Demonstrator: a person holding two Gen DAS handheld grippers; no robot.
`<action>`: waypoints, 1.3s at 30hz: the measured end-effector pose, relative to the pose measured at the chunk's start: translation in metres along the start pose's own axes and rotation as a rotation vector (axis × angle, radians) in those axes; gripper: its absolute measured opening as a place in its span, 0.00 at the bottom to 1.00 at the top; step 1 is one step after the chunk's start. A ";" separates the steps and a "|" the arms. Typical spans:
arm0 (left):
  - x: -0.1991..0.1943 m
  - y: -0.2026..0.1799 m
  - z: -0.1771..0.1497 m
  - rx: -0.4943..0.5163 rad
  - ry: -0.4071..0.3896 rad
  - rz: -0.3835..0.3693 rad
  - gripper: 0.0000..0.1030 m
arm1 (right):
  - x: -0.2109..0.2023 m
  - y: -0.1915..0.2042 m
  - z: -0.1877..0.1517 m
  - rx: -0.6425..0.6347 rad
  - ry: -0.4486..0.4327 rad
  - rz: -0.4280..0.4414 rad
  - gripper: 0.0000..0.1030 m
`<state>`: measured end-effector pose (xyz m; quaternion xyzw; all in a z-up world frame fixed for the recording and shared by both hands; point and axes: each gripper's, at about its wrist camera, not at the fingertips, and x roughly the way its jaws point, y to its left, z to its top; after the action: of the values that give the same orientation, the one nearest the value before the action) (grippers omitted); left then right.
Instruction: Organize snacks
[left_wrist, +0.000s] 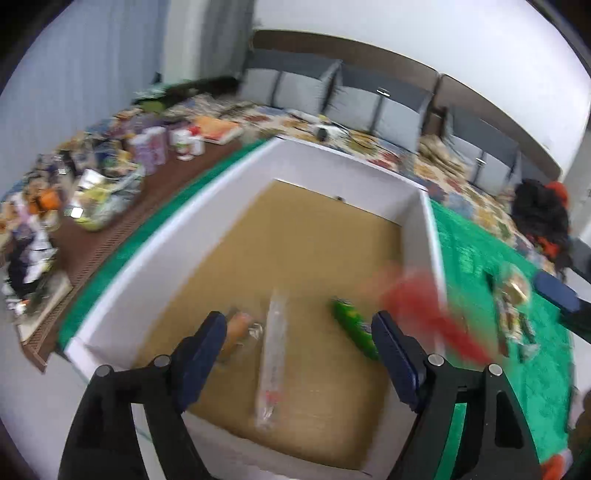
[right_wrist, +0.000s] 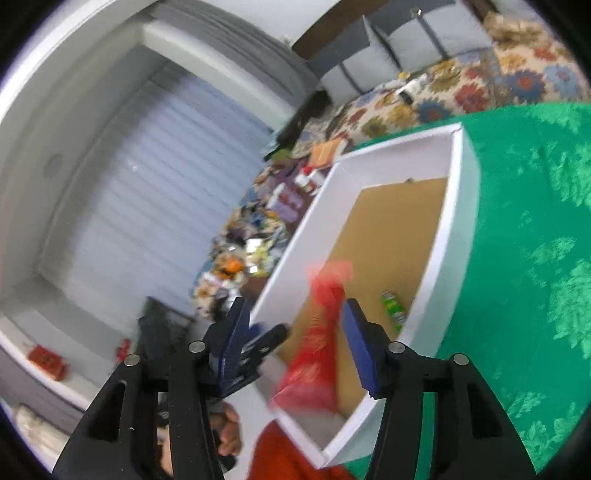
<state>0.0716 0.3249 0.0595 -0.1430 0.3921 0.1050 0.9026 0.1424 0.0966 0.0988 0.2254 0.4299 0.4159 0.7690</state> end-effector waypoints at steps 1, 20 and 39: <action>-0.001 -0.001 -0.002 -0.002 -0.005 -0.010 0.77 | -0.008 -0.004 -0.004 -0.016 -0.014 -0.018 0.62; 0.082 -0.286 -0.112 0.354 0.161 -0.321 0.98 | -0.249 -0.264 -0.156 0.110 -0.188 -1.070 0.67; 0.161 -0.307 -0.133 0.450 0.146 -0.158 1.00 | -0.226 -0.320 -0.116 0.137 -0.190 -1.123 0.88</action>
<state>0.1819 0.0046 -0.0915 0.0241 0.4575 -0.0667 0.8864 0.1222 -0.2696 -0.0805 0.0485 0.4387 -0.1072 0.8909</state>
